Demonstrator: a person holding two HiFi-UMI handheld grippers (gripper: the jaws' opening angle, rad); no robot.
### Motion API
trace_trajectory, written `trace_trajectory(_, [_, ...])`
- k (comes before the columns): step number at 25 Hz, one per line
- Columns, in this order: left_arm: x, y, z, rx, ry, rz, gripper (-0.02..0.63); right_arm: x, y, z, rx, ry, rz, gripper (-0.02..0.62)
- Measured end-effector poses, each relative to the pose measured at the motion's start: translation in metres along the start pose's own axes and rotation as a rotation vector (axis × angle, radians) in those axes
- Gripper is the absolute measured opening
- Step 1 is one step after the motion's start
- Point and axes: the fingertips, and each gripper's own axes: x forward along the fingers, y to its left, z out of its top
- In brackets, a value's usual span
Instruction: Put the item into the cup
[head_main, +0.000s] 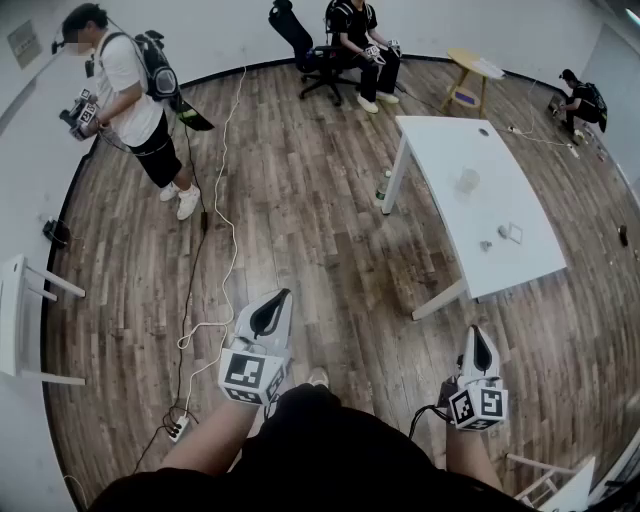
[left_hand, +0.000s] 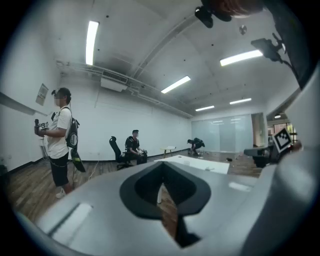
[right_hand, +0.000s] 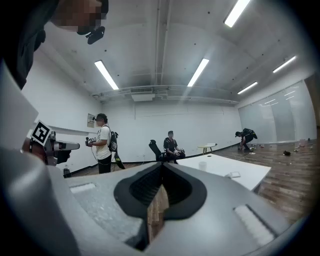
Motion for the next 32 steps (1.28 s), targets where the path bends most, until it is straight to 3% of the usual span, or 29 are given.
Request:
trace_trajectory(7, [0.093,0.037,0.025,0.030,-0.010,-0.078,0.008,0.078,0.005,0.041,-0.028,-0.098,-0.032,0.002])
trace_trajectory(14, [0.153,0.051,0.030,0.034,0.027,-0.139,0.008,0.110,-0.031,0.028,-0.016,-0.030,-0.136,0.002])
trace_trajectory(18, [0.187,0.065,0.018,0.041,0.065,-0.121,0.007,0.144,-0.063,0.018,0.013,-0.030,-0.188,0.002])
trace_trajectory(24, [0.254,0.076,0.046,0.026,0.096,-0.066,0.007,0.230,-0.089,0.040,0.031,-0.061,-0.116,0.002])
trace_trajectory(28, [0.319,0.061,0.083,0.050,0.035,-0.112,0.008,0.287,-0.103,0.066,-0.010,-0.105,-0.060,0.002])
trace_trajectory(32, [0.372,0.056,0.106,0.054,-0.004,-0.083,0.007,0.334,-0.128,0.071,-0.018,-0.085,-0.032,0.002])
